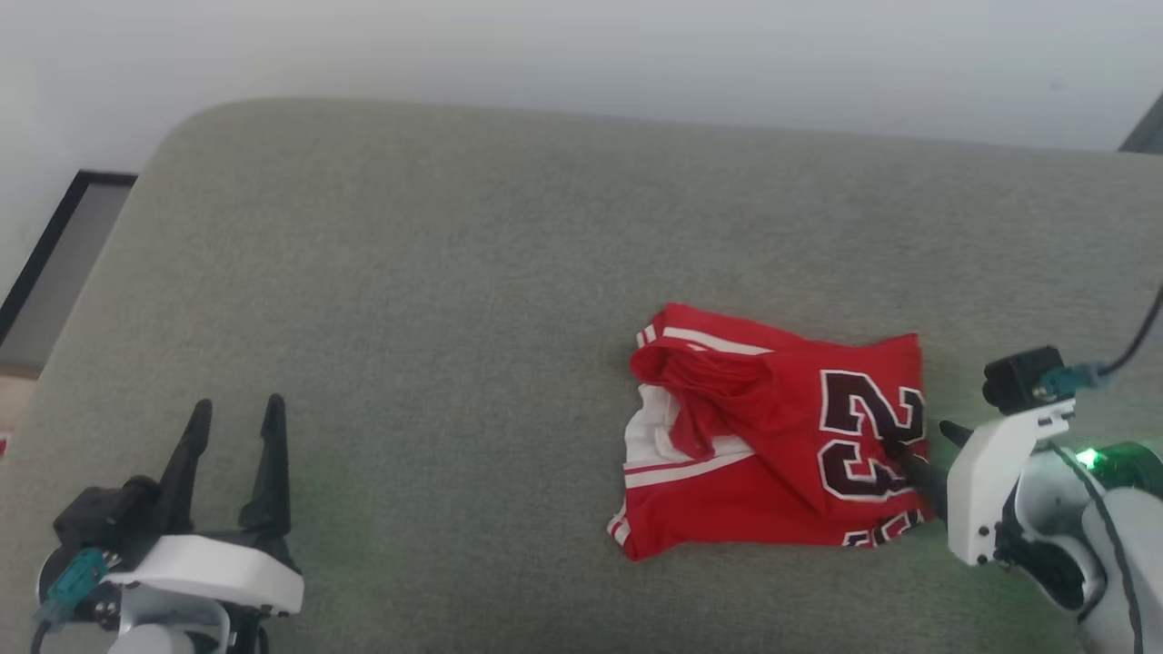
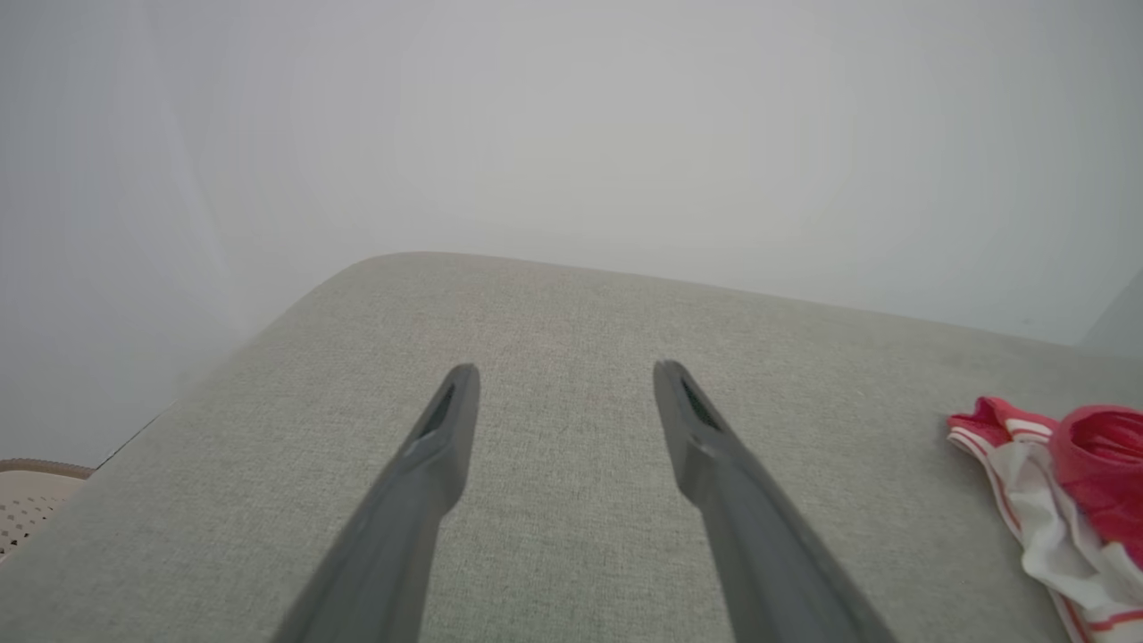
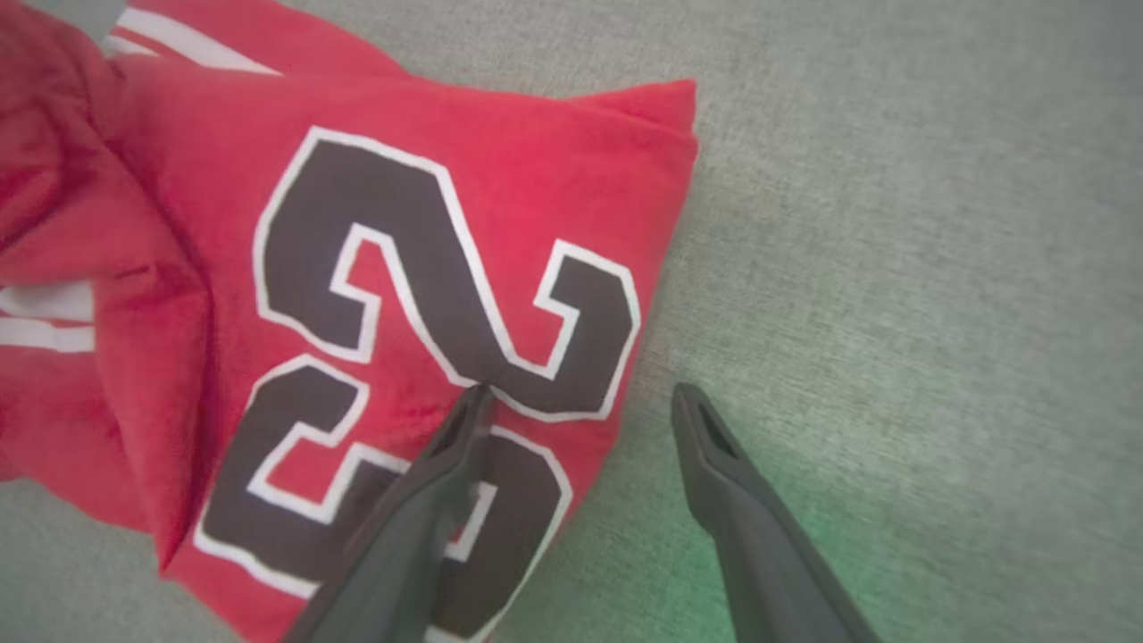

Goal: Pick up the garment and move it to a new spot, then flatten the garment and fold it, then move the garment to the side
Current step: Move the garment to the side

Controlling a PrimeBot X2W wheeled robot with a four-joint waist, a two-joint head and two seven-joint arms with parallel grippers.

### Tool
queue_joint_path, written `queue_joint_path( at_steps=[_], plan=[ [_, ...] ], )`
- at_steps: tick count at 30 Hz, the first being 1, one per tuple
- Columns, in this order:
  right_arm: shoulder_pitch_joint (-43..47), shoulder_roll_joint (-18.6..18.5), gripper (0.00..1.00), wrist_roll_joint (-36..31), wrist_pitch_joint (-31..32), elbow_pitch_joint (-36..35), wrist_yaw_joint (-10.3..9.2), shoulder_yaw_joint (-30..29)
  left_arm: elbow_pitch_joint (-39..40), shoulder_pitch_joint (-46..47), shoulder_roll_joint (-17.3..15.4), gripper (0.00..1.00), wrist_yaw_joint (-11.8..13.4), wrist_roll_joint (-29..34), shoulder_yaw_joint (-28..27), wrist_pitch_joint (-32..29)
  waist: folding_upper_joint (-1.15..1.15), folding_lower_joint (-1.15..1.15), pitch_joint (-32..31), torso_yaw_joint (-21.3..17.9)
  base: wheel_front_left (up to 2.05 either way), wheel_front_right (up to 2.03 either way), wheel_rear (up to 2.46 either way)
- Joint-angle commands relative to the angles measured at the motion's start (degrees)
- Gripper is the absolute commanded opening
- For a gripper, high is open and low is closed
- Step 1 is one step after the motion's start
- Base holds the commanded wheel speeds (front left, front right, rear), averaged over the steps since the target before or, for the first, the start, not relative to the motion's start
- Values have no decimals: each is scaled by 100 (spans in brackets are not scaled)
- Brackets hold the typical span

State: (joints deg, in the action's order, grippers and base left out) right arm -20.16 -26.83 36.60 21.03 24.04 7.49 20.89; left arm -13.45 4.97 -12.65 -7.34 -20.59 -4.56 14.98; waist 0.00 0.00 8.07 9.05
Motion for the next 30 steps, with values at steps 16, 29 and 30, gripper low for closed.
queue_joint_path(
  at_steps=[16, 29, 30],
  plan=[
    [-547, 131, 0, 300, 1781, 432, 1, 181, -129, 321, 126, 100, -19, -1, 80, 23, 0, 0, 380, 274, 0, 0, 0],
    [-791, -62, 0, -41, 1925, -149, -4, -413, -112, 465, 113, 100, -19, 42, 73, 23, 0, 0, 421, -37, 0, 0, 0],
    [-806, -91, 0, -70, 1931, -202, -3, -459, -103, 488, 109, 100, -19, 44, 73, 23, 0, 0, 433, -76, 0, 0, 0]
  ],
)
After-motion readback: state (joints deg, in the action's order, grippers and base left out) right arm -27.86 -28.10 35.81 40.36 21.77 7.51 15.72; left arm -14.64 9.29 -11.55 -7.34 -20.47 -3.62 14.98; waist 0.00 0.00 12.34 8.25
